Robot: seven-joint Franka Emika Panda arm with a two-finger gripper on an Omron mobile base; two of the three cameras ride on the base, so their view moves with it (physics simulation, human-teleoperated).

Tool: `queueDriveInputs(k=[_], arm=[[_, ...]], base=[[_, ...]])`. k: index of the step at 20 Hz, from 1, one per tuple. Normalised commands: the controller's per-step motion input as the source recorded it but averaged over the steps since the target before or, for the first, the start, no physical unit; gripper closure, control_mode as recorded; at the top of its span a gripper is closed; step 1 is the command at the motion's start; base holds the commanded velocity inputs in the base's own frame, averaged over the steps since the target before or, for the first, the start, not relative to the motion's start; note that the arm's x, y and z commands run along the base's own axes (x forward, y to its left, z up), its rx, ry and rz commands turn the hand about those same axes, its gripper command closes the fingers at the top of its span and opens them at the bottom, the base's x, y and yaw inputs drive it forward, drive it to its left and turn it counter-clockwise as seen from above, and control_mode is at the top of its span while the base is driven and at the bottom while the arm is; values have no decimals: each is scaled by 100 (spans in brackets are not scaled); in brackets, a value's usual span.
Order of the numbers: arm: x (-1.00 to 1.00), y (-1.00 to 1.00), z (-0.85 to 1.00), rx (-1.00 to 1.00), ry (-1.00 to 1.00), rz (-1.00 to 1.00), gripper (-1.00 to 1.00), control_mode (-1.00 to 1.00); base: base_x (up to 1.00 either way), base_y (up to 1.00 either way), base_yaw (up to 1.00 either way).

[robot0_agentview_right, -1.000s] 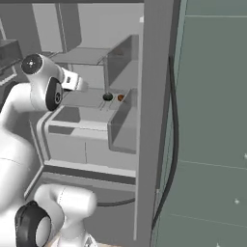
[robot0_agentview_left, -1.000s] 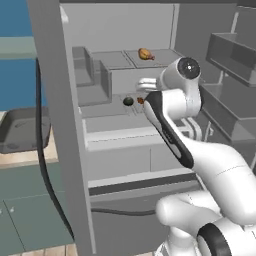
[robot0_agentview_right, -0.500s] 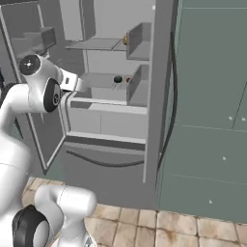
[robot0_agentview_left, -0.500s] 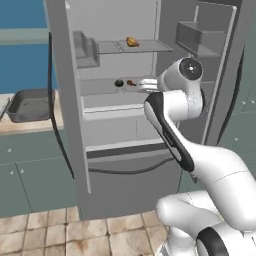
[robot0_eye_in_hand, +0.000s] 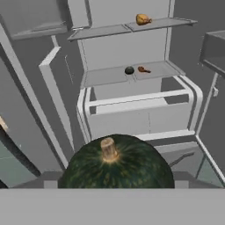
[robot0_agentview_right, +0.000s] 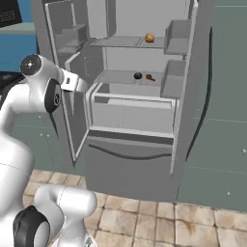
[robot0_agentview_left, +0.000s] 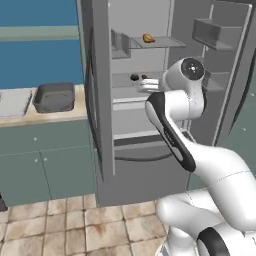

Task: Place one squash and one chicken drumstick in each tupperware on the nearby counter, to pack two identical lunches.

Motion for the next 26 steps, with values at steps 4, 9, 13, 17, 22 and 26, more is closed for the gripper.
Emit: queueDriveInputs(k=[4,9,13,17,22,26], arm=[[0,0,0,0,0,0,100,100],[0,0,0,0,0,0,100,100],[0,0,0,0,0,0,100,100],[0,0,0,0,0,0,100,100],[0,0,0,0,0,0,100,100],[0,0,0,0,0,0,100,100]], base=[[0,100,0],[0,100,0],[3,100,0],[18,100,0],[49,78,0],[79,38,-1]])
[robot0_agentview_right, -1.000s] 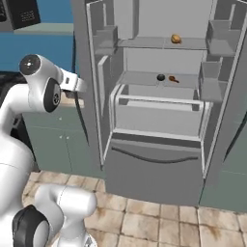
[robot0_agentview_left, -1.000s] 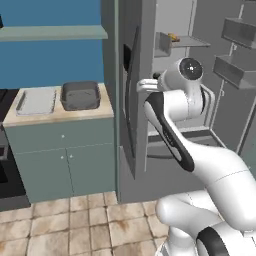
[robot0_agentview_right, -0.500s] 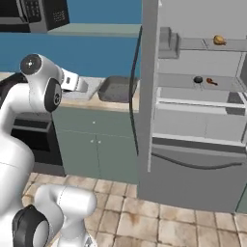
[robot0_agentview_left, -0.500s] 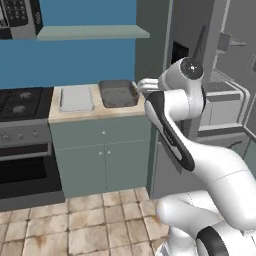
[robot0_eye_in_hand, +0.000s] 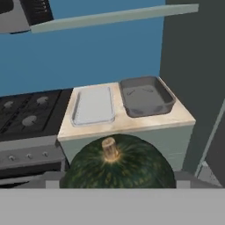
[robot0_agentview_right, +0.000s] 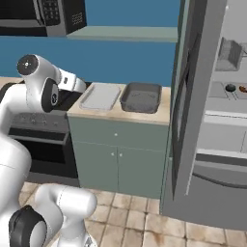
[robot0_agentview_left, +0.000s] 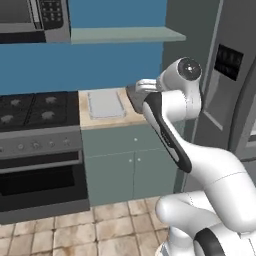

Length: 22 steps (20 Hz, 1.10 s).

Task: Place one squash and one chicken drumstick in each tupperware on the nearby counter, to pack two identical lunches.

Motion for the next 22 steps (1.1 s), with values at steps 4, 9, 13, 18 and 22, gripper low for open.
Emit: queueDriveInputs(k=[4,9,13,18,22], arm=[[0,0,0,0,0,0,100,100],[0,0,0,0,0,0,100,100],[0,0,0,0,0,0,100,100],[0,0,0,0,0,0,100,100],[4,5,-27,0,0,-1,100,-100]], base=[[89,29,0],[95,37,-2],[85,48,-4],[32,33,-3],[2,11,-1]])
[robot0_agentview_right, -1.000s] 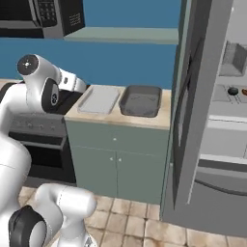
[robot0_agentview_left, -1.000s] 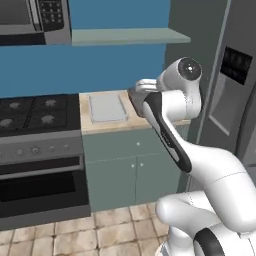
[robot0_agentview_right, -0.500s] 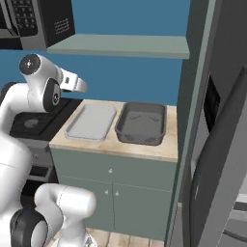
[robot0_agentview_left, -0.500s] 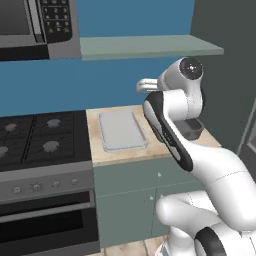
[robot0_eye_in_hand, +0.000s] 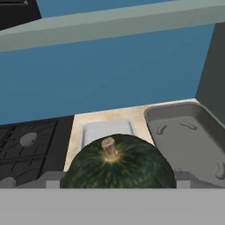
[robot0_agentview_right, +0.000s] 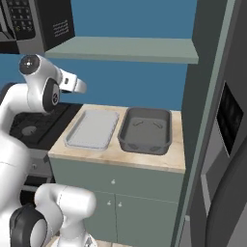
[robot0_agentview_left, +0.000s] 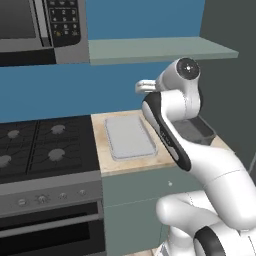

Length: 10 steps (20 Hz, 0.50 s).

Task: Place one squash and one chicken drumstick in each tupperware on the nearby counter, to pack two identical lunches.

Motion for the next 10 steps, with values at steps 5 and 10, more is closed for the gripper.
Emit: queueDriveInputs(k=[5,10], arm=[[35,4,-70,0,5,0,100,-100],[47,0,-75,0,21,0,100,-100]], base=[[0,0,0],[0,0,0]])
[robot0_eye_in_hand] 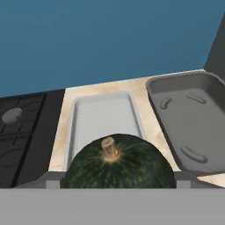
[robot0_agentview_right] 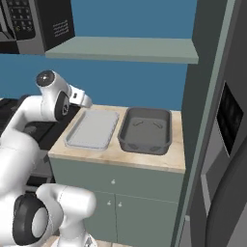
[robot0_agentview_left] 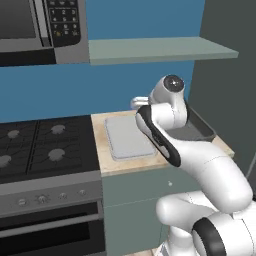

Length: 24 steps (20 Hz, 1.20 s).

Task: Place one squash and one chicken drumstick in each tupperware on the nearby counter, to pack two identical lunches.

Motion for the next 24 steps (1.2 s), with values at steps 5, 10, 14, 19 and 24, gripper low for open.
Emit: queueDriveInputs(k=[5,10,14,19,24], arm=[[49,7,-76,0,23,0,100,-100],[55,20,-67,0,10,0,100,-100],[60,18,-57,0,3,0,100,-100],[65,11,-49,0,0,0,100,-100],[70,6,-37,0,0,0,100,-100]], base=[[0,0,0],[0,0,0],[0,0,0],[0,0,0],[0,0,0]])
